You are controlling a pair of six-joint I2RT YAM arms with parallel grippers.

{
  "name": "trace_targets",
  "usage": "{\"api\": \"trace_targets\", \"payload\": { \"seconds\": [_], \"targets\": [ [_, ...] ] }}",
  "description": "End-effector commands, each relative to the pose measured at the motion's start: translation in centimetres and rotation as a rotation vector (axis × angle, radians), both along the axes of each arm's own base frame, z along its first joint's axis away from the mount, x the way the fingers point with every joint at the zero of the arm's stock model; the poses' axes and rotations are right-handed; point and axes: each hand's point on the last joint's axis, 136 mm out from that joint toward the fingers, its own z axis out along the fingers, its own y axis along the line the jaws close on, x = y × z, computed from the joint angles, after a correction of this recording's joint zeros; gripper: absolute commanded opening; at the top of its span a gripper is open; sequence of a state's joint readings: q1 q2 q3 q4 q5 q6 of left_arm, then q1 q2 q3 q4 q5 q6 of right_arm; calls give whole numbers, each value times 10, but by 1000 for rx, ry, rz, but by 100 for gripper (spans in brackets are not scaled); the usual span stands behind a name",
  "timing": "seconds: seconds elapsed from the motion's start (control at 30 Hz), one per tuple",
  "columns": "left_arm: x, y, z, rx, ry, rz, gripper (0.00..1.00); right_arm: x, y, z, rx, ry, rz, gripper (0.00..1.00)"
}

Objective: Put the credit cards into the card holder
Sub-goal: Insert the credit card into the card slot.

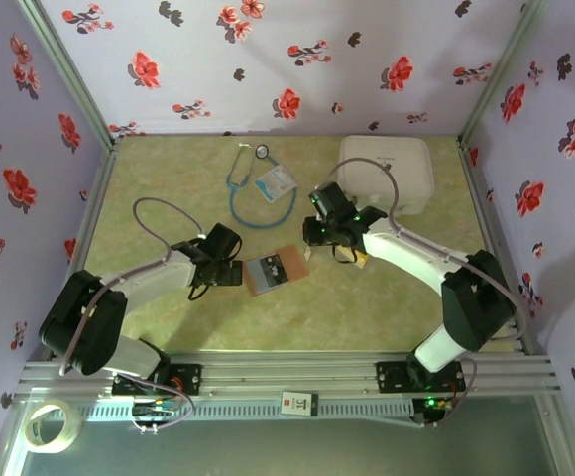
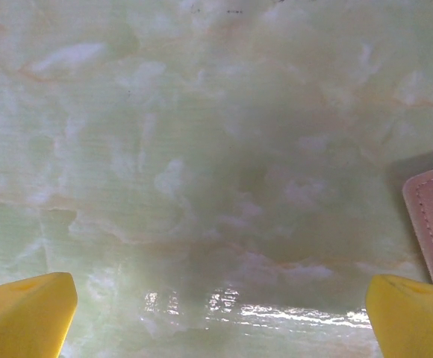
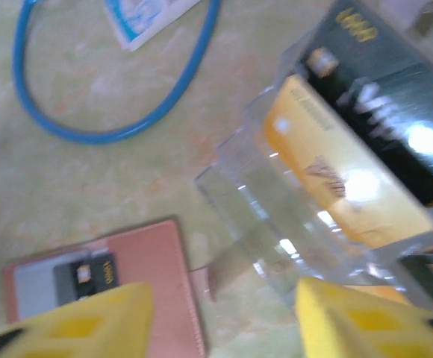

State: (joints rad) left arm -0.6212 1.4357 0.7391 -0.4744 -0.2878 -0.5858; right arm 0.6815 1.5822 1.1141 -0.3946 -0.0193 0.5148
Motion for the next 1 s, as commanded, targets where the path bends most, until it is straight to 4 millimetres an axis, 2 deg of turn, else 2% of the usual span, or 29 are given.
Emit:
{"api": "trace_targets", "payload": {
  "seconds": [0.0,0.03,0.23,0.37,0.6,0.97],
  "targets": [
    [-3,3,-3,-13,6,28,100,-20,27,-31,107,129,64,5],
    [-3,4,-4,-10,10,30,100,-22,30,-40,109,146,67,0],
    [-3,3,-9,10,32,22,100,-28,42,-73,90,192,72,0],
    [-2,5,-11,30,38,21,100,-28,46,-86,75,206,74,0],
    [1,5,-14,57,50,15,100,-25,52,-98,53,216,77,0],
    [4,2,-17,88,62,-10,100,-32,65,-99,28,218,114,0]
  ]
}}
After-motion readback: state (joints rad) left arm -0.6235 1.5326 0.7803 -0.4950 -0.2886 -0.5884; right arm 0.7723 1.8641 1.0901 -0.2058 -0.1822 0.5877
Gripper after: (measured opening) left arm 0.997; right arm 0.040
